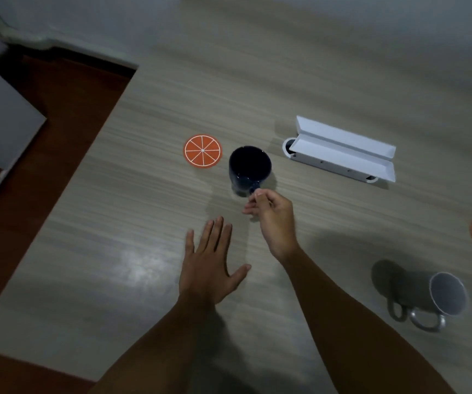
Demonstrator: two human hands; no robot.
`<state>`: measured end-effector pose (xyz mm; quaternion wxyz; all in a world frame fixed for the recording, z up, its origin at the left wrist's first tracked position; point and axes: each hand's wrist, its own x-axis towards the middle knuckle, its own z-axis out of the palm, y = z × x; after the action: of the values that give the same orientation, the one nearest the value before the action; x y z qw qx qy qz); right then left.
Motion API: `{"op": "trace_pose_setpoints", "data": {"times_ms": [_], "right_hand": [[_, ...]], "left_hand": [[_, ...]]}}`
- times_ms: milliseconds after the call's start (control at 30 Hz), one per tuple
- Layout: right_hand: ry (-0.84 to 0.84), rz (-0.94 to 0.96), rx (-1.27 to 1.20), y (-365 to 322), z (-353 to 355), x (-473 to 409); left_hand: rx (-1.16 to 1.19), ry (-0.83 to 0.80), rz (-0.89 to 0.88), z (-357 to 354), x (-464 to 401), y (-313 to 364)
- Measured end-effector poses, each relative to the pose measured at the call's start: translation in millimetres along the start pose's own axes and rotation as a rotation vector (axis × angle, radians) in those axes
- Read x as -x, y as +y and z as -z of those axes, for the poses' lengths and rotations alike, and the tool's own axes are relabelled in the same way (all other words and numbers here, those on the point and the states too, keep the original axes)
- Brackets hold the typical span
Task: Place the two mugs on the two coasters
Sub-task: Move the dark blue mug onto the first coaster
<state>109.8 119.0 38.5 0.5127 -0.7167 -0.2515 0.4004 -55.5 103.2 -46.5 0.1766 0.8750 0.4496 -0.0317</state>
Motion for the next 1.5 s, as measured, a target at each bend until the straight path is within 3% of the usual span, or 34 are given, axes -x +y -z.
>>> {"op": "trace_pose_setpoints", "data": {"times_ms": [533, 1500], "right_hand": [[-0.18, -0.018, 0.012, -34.5, -54.0, -91.4], [-0.271, -0.032, 0.088, -30.3, -65.0, -92.2]], "left_hand": [[0.051, 0.02, 0.003, -3.8, 0.0, -2.1], [0.073, 0.066, 0.025, -10.8, -0.6, -3.4]]}}
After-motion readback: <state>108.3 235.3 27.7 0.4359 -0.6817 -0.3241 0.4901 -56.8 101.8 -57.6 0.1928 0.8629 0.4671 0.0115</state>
